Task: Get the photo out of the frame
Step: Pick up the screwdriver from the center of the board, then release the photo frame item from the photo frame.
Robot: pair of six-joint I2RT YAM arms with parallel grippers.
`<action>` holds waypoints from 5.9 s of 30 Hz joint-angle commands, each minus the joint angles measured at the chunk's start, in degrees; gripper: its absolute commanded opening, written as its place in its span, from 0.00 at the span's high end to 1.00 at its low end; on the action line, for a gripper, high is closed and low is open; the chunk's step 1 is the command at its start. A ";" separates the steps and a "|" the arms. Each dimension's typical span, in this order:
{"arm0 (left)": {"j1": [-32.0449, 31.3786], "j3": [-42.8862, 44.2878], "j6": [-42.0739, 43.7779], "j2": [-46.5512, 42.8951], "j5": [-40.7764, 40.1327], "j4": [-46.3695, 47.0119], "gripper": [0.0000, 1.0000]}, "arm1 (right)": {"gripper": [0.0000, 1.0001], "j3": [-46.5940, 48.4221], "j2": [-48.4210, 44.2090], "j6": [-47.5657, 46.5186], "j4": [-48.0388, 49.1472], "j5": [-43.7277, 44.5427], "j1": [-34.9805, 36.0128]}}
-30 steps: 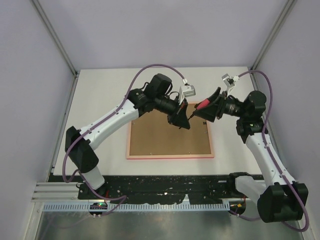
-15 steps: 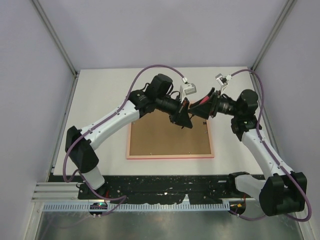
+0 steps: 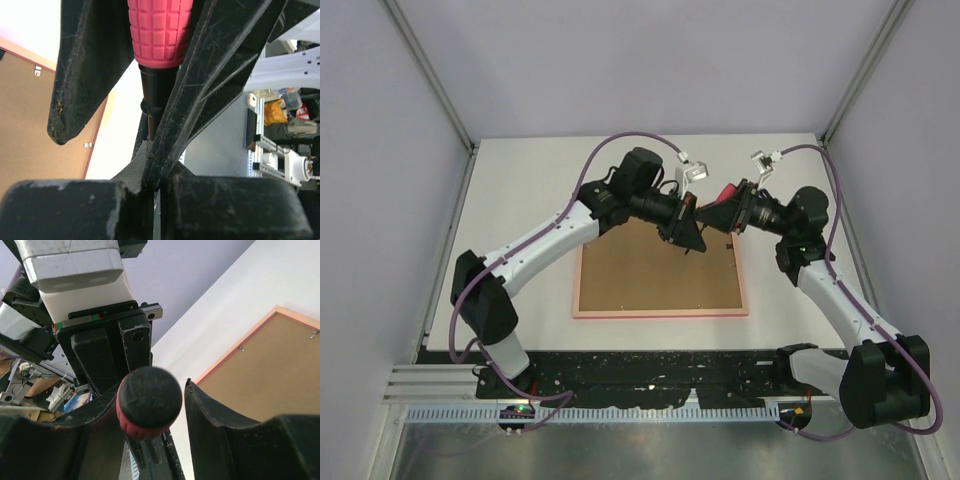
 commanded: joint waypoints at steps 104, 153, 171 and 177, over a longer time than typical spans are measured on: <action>-14.60 -26.48 45.68 1.63 -30.87 -4.21 0.09 | 0.92 -9.26 2.29 -69.09 -24.04 21.96 -2.25; -16.45 -26.31 44.01 10.94 -33.43 -2.44 0.78 | 0.92 -20.16 -1.49 -84.64 -14.80 8.95 -11.12; -16.10 -28.06 48.31 14.11 -33.78 -3.76 0.88 | 0.92 -17.52 0.43 -92.90 -19.11 13.52 -11.12; -16.18 -29.03 48.49 14.28 -31.06 -2.98 0.88 | 0.92 -15.32 3.33 -94.21 -19.73 13.07 -11.12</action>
